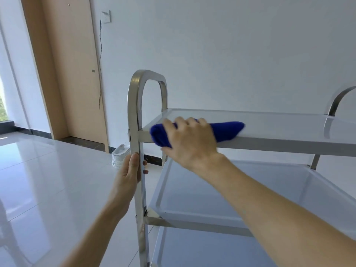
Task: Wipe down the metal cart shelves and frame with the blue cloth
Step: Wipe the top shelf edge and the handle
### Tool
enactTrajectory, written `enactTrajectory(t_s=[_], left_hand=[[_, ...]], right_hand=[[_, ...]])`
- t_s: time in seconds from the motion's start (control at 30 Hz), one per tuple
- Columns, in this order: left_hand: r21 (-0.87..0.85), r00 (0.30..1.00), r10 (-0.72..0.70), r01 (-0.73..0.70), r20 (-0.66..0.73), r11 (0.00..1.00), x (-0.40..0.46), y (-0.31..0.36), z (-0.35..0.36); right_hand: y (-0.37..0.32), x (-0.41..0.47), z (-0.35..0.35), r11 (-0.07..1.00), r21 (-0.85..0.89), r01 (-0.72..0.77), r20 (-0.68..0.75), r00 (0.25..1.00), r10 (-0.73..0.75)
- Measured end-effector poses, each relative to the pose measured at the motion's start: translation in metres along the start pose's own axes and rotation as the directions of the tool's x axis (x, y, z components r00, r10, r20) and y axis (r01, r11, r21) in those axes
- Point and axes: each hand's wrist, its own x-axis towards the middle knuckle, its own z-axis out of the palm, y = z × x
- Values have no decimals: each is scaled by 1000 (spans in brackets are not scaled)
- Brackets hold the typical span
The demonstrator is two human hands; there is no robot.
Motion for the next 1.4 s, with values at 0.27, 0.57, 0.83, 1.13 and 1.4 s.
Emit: enactTrajectory(t_s=[0.27, 0.57, 0.83, 1.13, 1.4], left_hand=[[40, 999, 47, -48, 9, 998, 4, -1, -10], [252, 991, 116, -95, -70, 963, 3, 8, -6], [444, 747, 664, -610, 43, 657, -10, 101, 57], [651, 850, 315, -526, 422, 548, 46, 141, 153], [851, 869, -107, -437, 483, 293, 79, 124, 123]], right_hand=[[34, -14, -1, 997, 45, 69, -40, 997, -68], [206, -140, -23, 941, -86, -327, -92, 943, 319], [201, -137, -13, 967, -76, -244, -199, 954, 225], [146, -104, -5, 974, -104, -202, -148, 972, 185], [159, -103, -10, 987, -88, -131, -58, 990, 126]])
